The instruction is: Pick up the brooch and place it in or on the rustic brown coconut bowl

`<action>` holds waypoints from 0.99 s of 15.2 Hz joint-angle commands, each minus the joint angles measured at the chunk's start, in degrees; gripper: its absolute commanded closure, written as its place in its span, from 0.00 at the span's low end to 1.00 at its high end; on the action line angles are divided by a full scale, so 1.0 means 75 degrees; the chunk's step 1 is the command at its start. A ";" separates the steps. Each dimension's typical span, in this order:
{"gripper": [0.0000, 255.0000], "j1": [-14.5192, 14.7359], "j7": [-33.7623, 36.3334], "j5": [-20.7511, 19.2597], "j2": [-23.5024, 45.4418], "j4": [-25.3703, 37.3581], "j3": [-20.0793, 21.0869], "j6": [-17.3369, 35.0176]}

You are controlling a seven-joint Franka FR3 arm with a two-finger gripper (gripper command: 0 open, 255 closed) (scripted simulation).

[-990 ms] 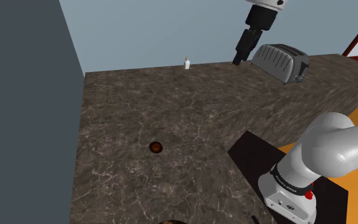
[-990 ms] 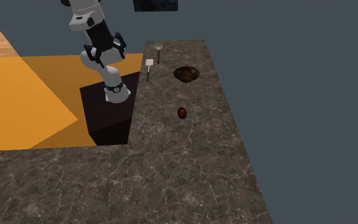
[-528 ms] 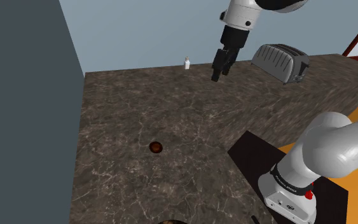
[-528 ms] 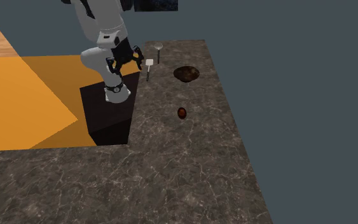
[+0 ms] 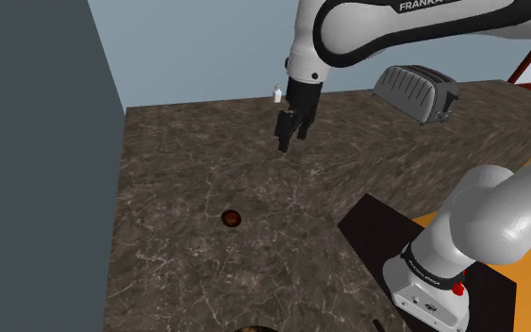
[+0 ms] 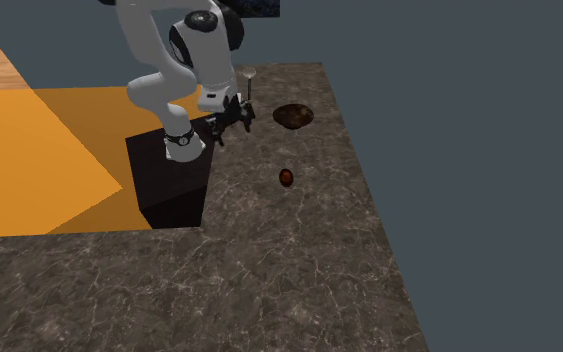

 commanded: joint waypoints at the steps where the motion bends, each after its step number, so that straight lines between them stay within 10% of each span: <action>1: 0.00 0.0078 0.0260 0.0028 0.0497 0.0190 0.0210 0.0203; 15: 0.00 0.0710 0.1930 -0.0490 0.4341 0.1753 0.1095 0.1625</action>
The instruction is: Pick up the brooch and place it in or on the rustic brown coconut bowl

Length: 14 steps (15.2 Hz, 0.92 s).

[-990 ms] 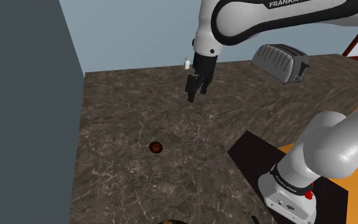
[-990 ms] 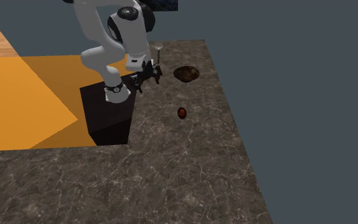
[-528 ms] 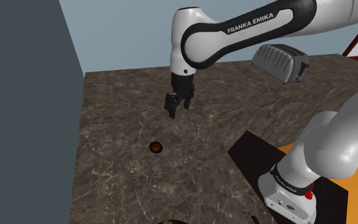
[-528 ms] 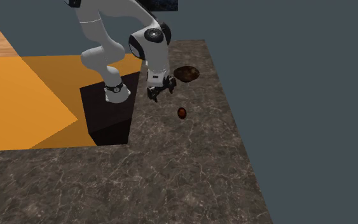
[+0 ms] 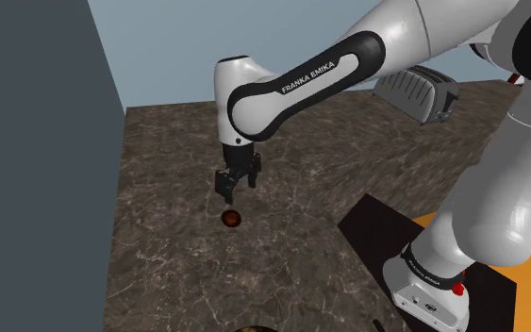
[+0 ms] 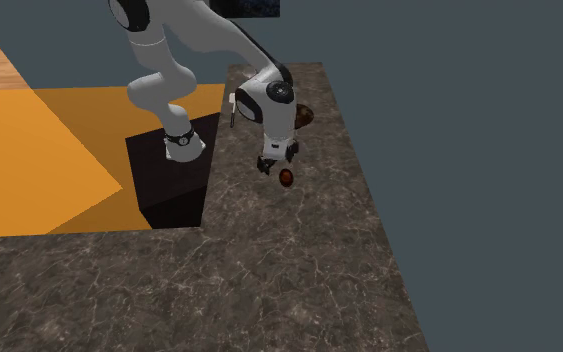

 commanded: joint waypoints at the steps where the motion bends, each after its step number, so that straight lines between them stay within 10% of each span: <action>1: 0.00 0.0139 0.0254 -0.0133 0.0597 0.0349 0.0056 0.0118; 14: 0.00 0.0382 0.0519 -0.0326 0.1525 0.0341 0.0059 0.0926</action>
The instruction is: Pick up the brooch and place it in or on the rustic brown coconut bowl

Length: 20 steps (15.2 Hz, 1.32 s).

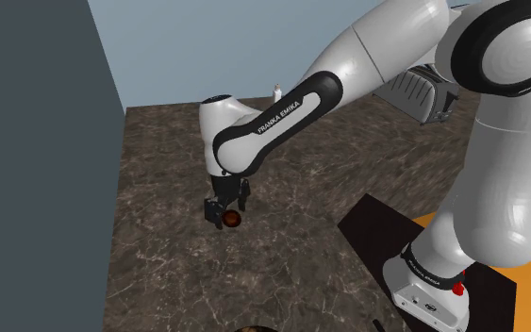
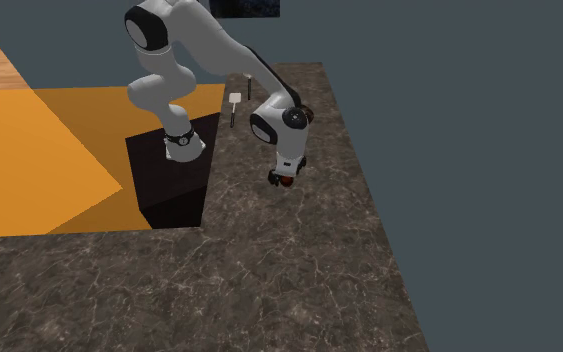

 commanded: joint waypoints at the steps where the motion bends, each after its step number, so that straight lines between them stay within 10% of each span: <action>1: 0.00 0.0003 0.0003 -0.0001 0.0007 -0.0007 0.0000 0.0017; 5: 0.00 0.0003 0.0003 -0.0001 0.0007 -0.0007 0.0000 0.0016; 6: 1.00 0.0003 0.0003 -0.0001 0.0007 -0.0007 0.0000 0.0016; 20: 1.00 -0.0041 -0.0003 0.0087 -0.0348 0.0085 0.0043 -0.0419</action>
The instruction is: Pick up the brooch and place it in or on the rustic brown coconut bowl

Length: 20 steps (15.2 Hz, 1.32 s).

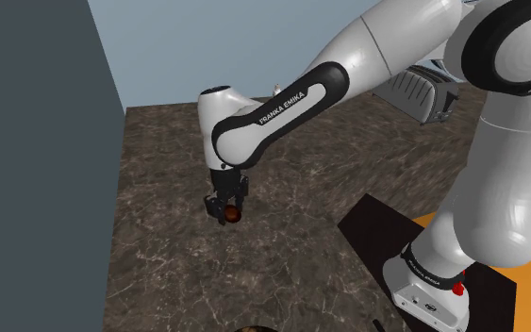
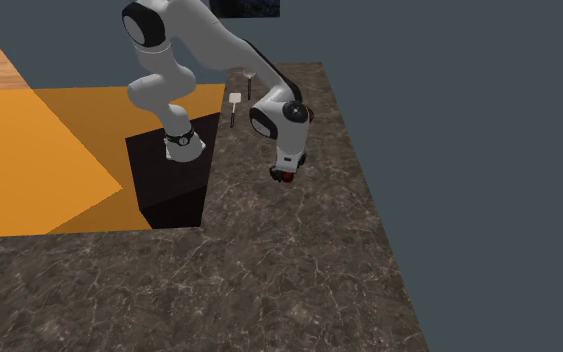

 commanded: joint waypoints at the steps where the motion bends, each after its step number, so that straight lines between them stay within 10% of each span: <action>1: 1.00 -0.0021 -0.0009 0.0041 -0.0158 0.0013 0.0017 -0.0168; 20: 1.00 -0.0051 0.0130 0.0332 -0.1246 0.0481 0.0153 -0.1665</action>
